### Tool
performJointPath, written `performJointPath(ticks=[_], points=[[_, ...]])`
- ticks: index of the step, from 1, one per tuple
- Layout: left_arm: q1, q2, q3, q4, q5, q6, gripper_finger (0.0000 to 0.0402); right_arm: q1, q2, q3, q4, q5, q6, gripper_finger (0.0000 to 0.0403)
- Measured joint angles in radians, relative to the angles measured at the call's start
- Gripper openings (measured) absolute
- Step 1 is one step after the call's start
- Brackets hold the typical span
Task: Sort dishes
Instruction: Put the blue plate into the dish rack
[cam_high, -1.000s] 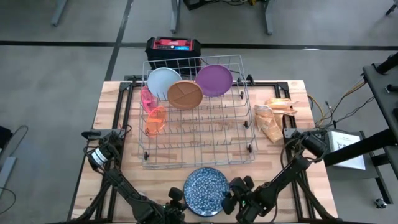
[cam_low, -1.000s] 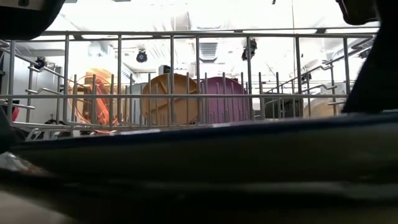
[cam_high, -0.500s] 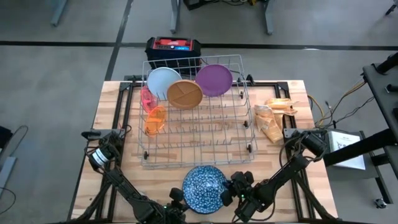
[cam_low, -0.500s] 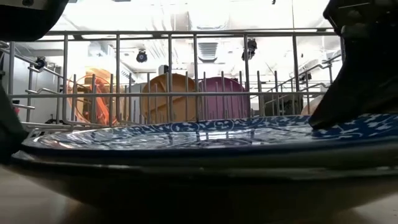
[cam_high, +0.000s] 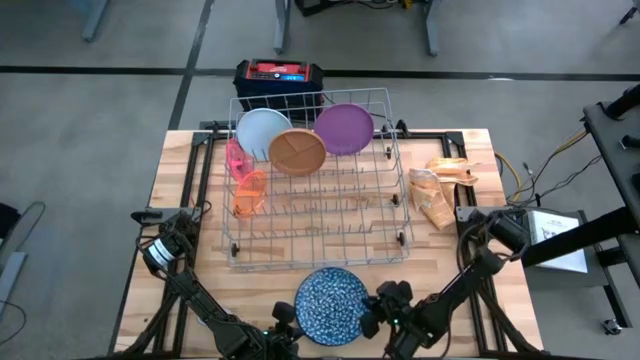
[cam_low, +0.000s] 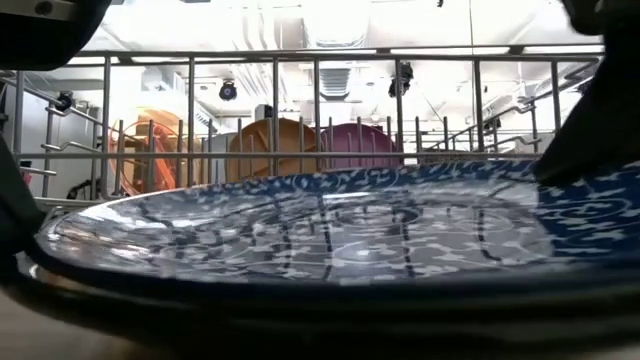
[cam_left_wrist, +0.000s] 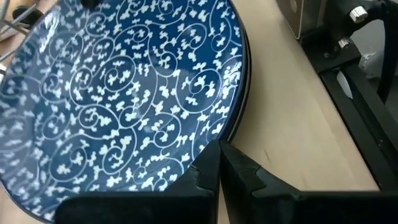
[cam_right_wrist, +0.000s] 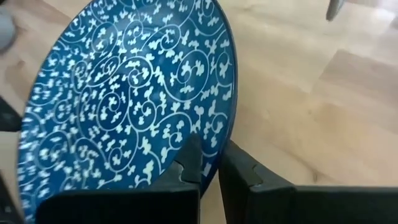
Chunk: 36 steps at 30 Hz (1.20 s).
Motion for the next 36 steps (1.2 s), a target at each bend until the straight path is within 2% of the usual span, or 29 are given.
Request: performJointPath(ticks=[7,15,24,36], points=[[0.0,0.0,0.0,-0.016,-0.008,-0.013,0.0,0.047,0.002,0.008,-0.007,0.119,0.073,0.0005],[0.0,0.001,-0.001,-0.023,-0.004,-0.016,0.0,0.057,0.002,0.038,-0.009,0.181,-0.008,0.0005],[0.004,-0.002,-0.042,0.022,-0.013,-0.038,0.0,0.057,0.002,0.045,-0.001,0.189,0.015,0.0005],[0.01,-0.005,-0.077,0.075,-0.019,0.009,0.0,0.052,0.002,0.043,0.009,0.19,0.068,0.0006]])
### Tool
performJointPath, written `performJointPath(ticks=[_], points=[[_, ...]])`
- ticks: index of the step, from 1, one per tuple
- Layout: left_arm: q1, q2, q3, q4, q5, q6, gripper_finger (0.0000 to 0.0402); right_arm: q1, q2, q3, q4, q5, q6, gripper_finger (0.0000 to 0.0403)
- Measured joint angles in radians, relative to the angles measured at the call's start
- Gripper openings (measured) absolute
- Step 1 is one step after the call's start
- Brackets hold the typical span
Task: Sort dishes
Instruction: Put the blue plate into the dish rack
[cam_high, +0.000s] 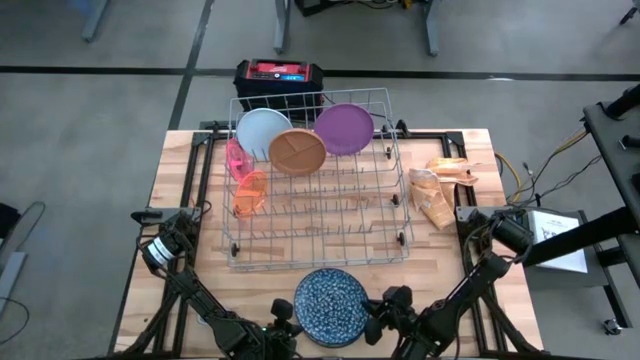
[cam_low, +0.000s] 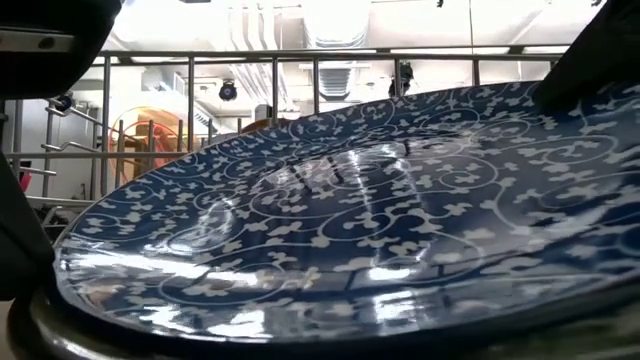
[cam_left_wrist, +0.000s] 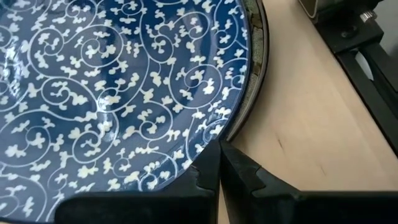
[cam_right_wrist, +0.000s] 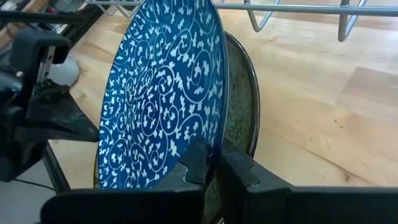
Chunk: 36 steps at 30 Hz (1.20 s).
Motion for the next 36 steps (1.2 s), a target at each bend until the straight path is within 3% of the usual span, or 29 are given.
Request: performJointPath(ticks=[5,17,23,28,36], points=[[0.001,0.0,-0.001,0.0,0.0,0.009,0.0,-0.008,0.007,-0.001,0.01,-0.014,0.018,0.0022],[0.005,0.003,-0.002,0.008,-0.009,0.01,0.0,-0.043,0.01,-0.001,0.094,-0.107,-0.034,0.0131],[0.005,0.004,-0.002,0.023,-0.008,0.01,0.0,-0.064,0.01,-0.001,0.134,-0.111,-0.096,0.0156],[0.006,0.005,-0.002,0.031,-0.007,0.017,0.0,-0.071,0.01,-0.001,0.133,-0.115,-0.114,0.0134],[0.005,0.007,-0.003,0.029,0.006,0.017,0.0,-0.063,0.003,0.002,0.148,-0.103,-0.095,0.0015]])
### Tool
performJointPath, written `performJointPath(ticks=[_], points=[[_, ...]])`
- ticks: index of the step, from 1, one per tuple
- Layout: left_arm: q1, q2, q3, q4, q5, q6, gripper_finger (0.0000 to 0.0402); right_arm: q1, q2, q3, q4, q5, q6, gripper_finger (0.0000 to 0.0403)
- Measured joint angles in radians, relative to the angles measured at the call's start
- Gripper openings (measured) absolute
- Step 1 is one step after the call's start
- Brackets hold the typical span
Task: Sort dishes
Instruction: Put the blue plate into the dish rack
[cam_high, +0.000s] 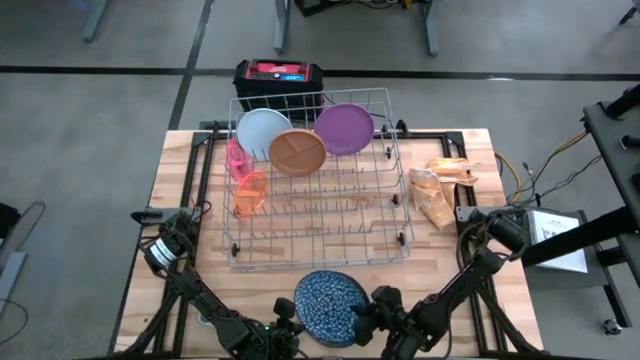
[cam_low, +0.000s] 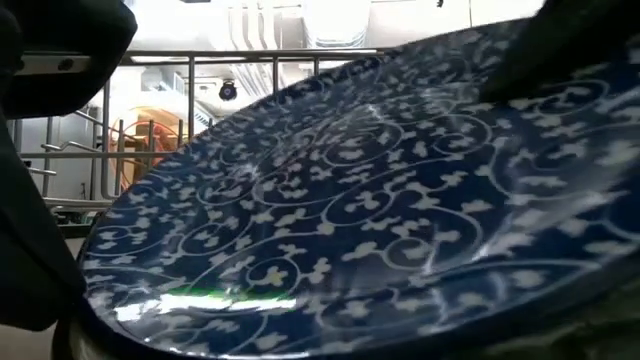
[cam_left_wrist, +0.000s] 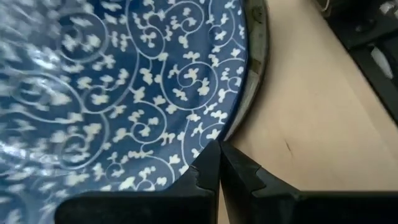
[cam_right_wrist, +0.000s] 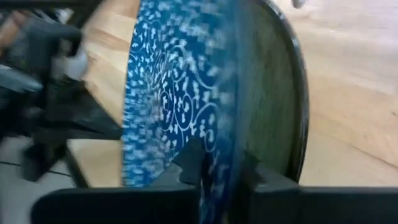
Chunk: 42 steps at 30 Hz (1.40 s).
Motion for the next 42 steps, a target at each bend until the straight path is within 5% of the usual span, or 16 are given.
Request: performJointPath(ticks=[27,42], points=[[-0.03,-0.058,0.002,-0.036,0.004,-0.03,0.0,0.059,-0.012,-0.003,-0.024,0.183,0.006,0.0],[-0.078,-0.064,0.284,-0.483,-0.058,-0.079,0.0,0.063,-0.089,0.123,-0.037,0.333,-0.354,0.0]])
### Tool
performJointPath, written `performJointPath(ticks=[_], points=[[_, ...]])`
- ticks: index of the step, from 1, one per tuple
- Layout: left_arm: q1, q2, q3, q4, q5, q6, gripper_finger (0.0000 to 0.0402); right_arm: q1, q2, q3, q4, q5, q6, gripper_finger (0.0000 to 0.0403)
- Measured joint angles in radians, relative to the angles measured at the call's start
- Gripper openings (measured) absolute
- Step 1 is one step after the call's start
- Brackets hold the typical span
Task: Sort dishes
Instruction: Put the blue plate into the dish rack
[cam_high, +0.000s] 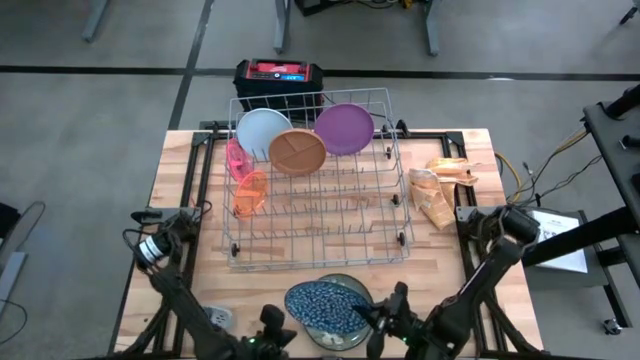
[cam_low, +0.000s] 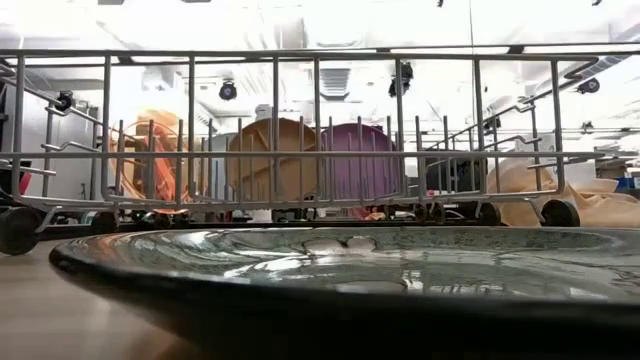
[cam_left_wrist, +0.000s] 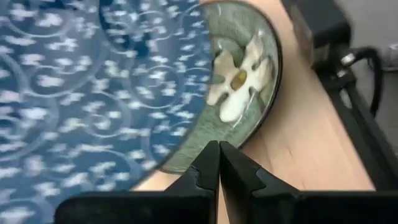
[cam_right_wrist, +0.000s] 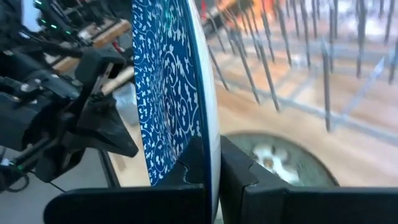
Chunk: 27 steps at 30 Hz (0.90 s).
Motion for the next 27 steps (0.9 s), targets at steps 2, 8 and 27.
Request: performJointPath(ticks=[2,8,27], points=[[-0.021,0.0,0.047,-0.06,-0.029,0.001,0.0,0.0,-0.023,0.018,-0.018,0.029,-0.059,0.0],[-0.088,0.0,0.198,-0.409,-0.104,-0.132,0.0,-0.017,-0.115,0.044,-0.07,0.11,-0.285,0.0],[-0.133,-0.083,0.193,-0.781,-0.14,-0.366,0.0,-0.433,-0.538,0.042,-0.406,0.088,-0.941,0.0]])
